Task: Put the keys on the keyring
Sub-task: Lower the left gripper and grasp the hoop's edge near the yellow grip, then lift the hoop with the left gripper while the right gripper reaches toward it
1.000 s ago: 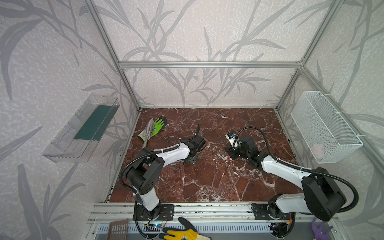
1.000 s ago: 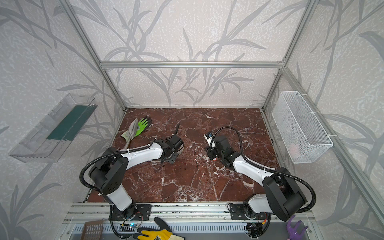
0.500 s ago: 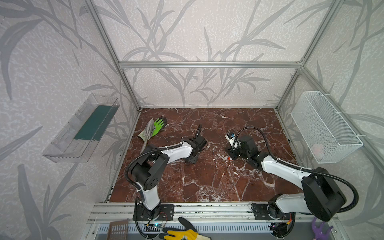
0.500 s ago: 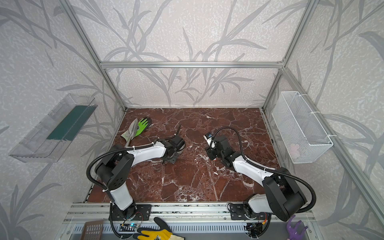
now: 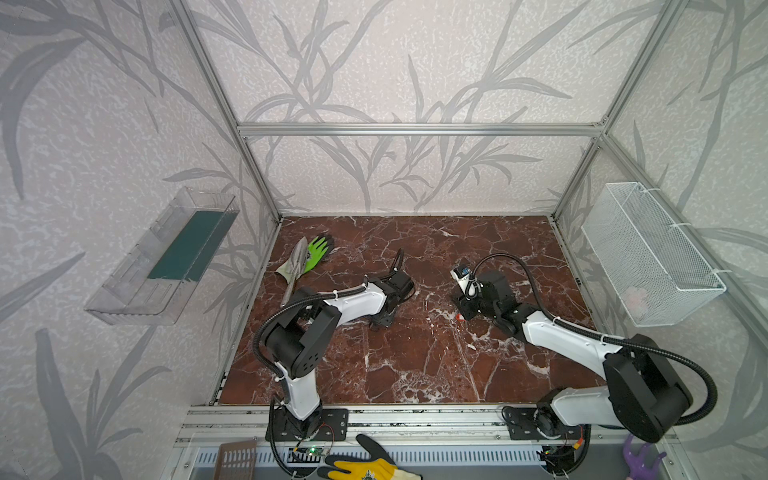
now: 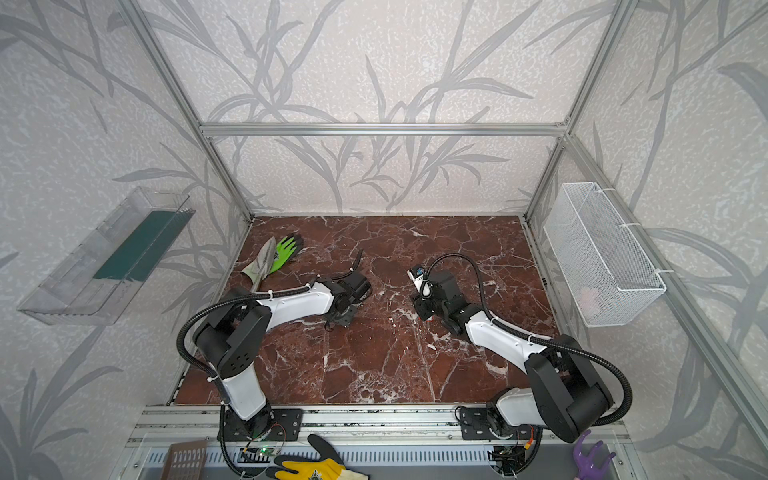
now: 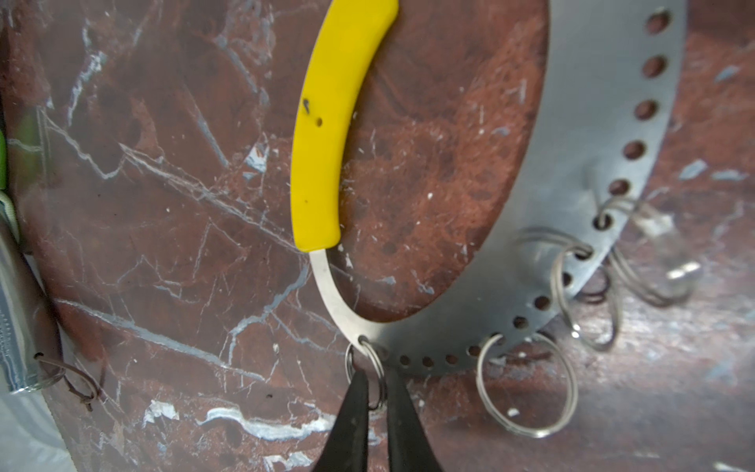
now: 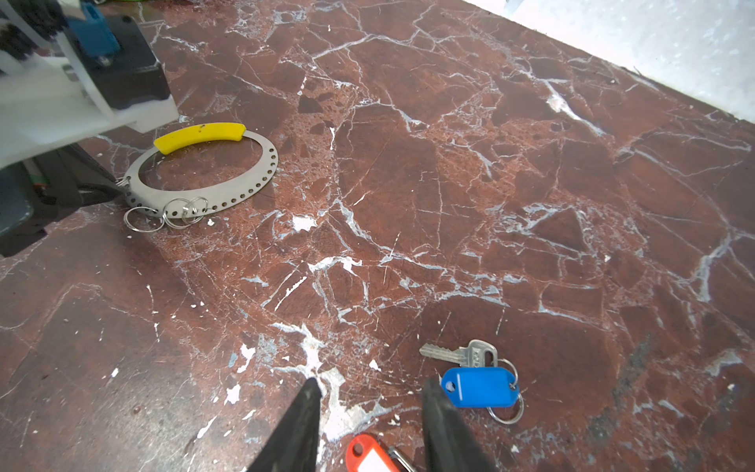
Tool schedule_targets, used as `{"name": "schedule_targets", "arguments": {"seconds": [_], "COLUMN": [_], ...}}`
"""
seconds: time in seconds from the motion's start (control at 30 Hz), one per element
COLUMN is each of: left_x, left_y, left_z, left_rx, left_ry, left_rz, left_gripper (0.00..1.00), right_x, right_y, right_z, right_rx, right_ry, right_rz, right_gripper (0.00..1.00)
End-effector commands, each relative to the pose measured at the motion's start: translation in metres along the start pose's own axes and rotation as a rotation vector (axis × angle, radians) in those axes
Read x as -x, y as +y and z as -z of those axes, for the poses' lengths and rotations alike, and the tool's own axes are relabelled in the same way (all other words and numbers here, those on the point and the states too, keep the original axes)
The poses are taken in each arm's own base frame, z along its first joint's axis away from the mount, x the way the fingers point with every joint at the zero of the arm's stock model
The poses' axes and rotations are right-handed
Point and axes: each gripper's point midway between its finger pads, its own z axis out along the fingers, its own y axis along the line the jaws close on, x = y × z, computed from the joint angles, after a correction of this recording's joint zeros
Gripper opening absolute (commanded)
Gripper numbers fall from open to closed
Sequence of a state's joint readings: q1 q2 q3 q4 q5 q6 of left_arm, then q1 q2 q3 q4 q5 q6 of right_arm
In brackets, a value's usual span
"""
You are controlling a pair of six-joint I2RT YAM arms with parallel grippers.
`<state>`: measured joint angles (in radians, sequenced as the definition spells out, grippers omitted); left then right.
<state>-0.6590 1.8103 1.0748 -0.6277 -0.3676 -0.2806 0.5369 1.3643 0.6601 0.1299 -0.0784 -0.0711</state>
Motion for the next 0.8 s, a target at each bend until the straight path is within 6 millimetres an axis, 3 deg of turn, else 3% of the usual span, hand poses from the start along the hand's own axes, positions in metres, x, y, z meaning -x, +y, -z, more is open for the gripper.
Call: {"name": "schedule_targets", "arguments": {"seconds": [0.0,0.23,0.4,0.57,0.77], "left_x": [0.001,0.001,0.007,0.022,0.038], "left_y": [0.005,-0.002,-0.017,-0.029,-0.058], "left_z": [0.002,0.010,0.025,0.060,0.119], "left_rx": [0.031,-0.035,-0.148,-0.298,-0.586], "left_ry": [0.008,0.000,-0.029,-0.135,-0.306], "left_rz": [0.006,0.002,-0.010,-0.047,-0.156], "left_gripper": [0.10,0.00,0.00,0.00,0.00], "right_x": [0.015,0.016,0.018,0.025,0.037], "right_y": [-0.001,-0.002,-0.001,-0.004,0.015], "right_z": [0.003,0.005,0.007,0.014,0.028], "right_rx": [-0.010,-0.012,-0.010,-0.025,0.072], "right_ry": [-0.035,-0.041,-0.048,-0.083,-0.177], "right_rz": [-0.013,-0.025,-0.022,0.013,0.123], "right_gripper": [0.41,0.40,0.40,0.40,0.41]}}
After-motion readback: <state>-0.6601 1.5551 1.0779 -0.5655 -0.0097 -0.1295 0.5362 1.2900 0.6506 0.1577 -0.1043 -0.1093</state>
